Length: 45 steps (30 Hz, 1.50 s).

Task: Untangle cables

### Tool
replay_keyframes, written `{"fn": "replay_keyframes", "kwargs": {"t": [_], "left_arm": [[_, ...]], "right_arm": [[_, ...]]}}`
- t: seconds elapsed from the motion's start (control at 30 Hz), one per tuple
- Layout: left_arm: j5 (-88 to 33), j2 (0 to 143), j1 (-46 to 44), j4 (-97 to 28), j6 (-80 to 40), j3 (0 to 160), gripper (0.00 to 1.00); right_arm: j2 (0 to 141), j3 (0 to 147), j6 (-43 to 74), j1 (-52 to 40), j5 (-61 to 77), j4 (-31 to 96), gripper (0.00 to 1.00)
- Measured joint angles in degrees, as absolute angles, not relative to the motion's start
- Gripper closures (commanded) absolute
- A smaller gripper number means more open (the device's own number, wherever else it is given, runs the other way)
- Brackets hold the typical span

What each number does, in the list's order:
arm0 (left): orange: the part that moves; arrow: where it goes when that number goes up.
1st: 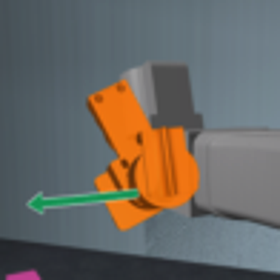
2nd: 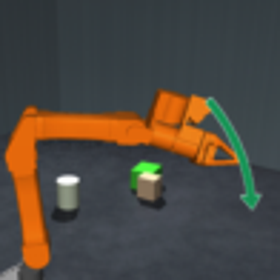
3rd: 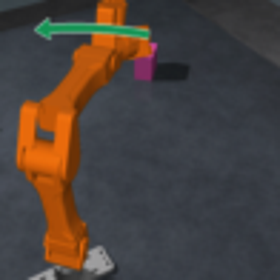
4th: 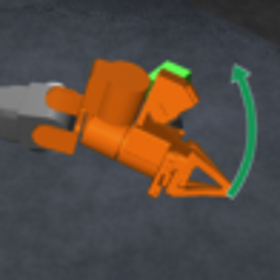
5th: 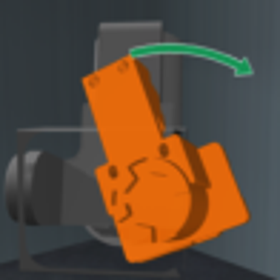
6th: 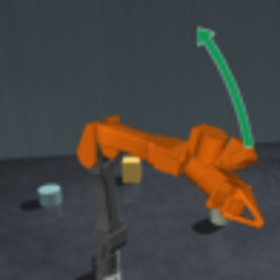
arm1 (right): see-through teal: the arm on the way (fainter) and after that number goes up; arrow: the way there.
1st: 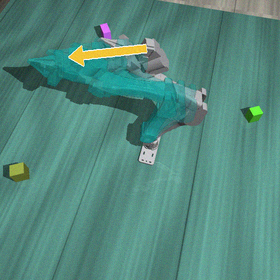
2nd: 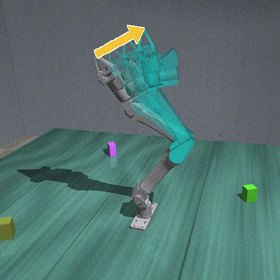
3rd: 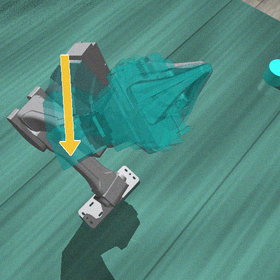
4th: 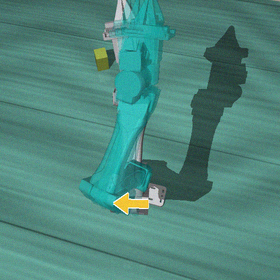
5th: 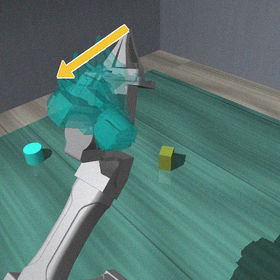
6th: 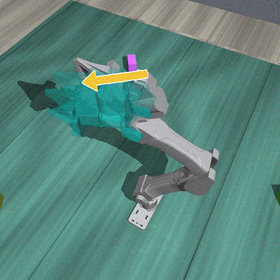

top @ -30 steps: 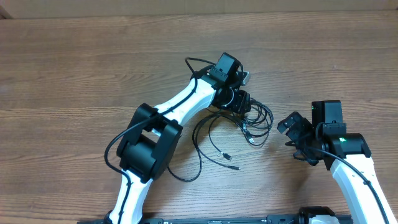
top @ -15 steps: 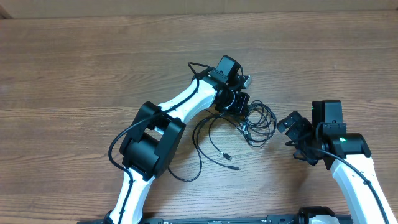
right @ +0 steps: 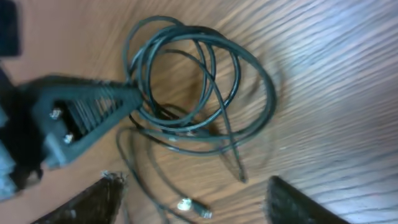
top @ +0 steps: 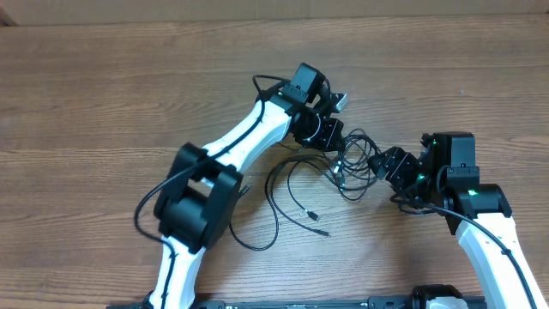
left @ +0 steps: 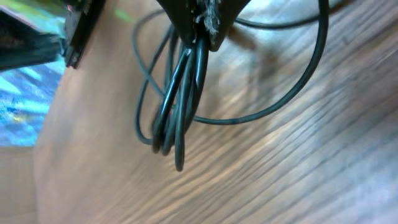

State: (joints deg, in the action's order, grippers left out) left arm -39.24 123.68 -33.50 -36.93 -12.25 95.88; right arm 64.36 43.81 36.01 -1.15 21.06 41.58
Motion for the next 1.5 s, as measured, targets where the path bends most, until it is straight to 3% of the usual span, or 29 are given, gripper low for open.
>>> {"fn": "replay_keyframes", "kwargs": {"t": [0.07, 0.13, 0.7, 0.93, 1.5], "left_arm": [[-39.20, 120.88, -33.74, -37.41, -11.16, 95.90, 0.96], [-39.24, 117.89, -34.04, -37.91, -10.22, 96.03, 0.96], [-39.40, 113.03, -36.58, -43.09, -6.83, 96.49, 0.96], [-40.93, 113.03, -36.58, -43.62, -6.13, 96.49, 0.96], [-46.26, 113.03, -36.45, -45.67, -4.40, 96.49, 0.96]], "right_arm": [[64.36, 43.81, 36.18, -1.15, 23.05, 40.14, 0.56], [64.36, 43.83, 37.15, -1.15, 24.64, 39.11, 0.60], [64.36, 43.83, 42.00, -1.15, 31.31, 30.87, 0.55], [64.36, 43.83, 42.44, -1.17, 31.03, 29.47, 0.80], [64.36, 43.83, 43.48, -1.15, 29.52, 26.59, 0.81]]}}
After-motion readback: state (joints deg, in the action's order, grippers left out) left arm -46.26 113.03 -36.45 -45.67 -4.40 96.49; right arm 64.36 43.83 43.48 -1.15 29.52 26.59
